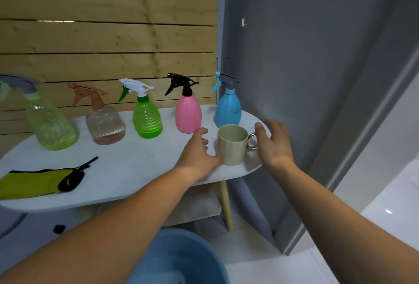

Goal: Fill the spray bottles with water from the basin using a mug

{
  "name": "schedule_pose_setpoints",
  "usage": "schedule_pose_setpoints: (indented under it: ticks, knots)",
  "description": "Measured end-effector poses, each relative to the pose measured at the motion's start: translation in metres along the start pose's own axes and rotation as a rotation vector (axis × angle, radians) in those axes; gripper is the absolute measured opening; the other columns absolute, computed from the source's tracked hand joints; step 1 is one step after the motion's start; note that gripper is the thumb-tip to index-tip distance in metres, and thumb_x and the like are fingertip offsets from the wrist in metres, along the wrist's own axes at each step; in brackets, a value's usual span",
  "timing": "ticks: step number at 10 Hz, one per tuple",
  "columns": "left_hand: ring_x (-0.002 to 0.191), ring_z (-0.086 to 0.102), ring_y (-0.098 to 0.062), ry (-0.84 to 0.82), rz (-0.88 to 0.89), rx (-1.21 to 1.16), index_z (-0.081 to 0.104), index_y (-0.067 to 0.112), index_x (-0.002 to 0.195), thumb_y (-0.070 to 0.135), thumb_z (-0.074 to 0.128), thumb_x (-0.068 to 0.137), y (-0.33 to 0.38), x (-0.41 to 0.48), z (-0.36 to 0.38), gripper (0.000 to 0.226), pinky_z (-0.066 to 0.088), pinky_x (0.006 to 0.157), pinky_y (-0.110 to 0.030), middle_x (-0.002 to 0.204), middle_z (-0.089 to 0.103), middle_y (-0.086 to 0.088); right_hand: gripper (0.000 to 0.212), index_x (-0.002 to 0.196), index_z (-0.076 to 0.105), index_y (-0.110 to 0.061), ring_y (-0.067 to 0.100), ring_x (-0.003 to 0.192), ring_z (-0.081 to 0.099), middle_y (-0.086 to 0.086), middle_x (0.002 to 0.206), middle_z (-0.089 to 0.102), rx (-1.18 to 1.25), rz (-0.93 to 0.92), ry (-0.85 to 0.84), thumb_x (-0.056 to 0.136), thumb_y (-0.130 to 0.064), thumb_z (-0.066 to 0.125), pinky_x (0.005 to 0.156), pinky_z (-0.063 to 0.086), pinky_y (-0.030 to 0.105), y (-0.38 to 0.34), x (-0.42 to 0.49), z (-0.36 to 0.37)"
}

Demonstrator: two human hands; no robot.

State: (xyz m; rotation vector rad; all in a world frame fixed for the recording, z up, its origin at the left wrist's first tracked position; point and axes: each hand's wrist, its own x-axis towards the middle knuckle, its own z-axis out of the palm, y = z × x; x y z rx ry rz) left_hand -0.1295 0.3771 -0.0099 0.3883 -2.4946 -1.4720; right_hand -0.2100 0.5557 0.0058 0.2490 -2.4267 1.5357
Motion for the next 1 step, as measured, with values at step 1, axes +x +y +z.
schedule_pose_setpoints:
  ticks: [1]
  knots:
    - [0.101, 0.061, -0.018, 0.07, -0.009, 0.04, 0.044, 0.022, 0.141, 0.017, 0.079, 0.087, -0.0044, -0.0097, -0.0337, 0.064, 0.047, 0.086, -0.027, 0.122, 0.056, -0.004, 0.029, 0.118, 0.063, -0.022, 0.003, 0.103, 0.057, -0.009, 0.118, 0.06, 0.071, -0.12, 0.03, 0.098, -0.038, 0.051, 0.083, 0.044, 0.019, -0.0261, -0.0145, 0.0016]
